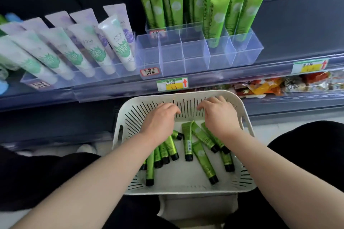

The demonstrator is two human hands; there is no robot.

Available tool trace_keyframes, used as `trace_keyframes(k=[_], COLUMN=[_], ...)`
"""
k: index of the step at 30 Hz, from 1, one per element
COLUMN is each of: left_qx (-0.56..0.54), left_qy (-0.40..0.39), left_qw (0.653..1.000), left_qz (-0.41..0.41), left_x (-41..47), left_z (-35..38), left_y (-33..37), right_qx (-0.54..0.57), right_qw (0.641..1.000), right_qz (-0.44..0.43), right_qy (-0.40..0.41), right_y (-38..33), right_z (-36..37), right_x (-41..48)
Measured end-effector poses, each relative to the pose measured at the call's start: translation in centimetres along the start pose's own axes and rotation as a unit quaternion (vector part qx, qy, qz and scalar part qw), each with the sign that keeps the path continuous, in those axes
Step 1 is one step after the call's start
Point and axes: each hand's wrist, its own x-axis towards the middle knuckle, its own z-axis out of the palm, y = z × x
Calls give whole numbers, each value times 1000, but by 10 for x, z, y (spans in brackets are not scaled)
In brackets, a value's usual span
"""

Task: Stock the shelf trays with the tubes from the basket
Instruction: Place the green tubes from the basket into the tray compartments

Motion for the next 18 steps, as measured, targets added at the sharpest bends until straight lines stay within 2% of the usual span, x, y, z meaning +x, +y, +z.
trace_keyframes(k=[4, 10, 14, 18], left_qx=[1, -7, -20, -20], left_qy=[-86, -147, -147, -167], left_qw=[990, 976, 974, 969], left_qz=[-109, -161, -174, -178], left_x=[-24, -42, -43, -40], left_z=[36, 60, 67, 74], left_y=[-16, -34, -37, -39], right_qx=[-26, -31, -25, -42], right_qw=[984, 937, 926, 939], right_qz=[44, 94, 88, 90], right_qy=[-169, -334, -365, -330], right_y=[3, 4, 6, 11], right_z=[29, 66, 93, 109], right_x=[-12, -13, -14, -14])
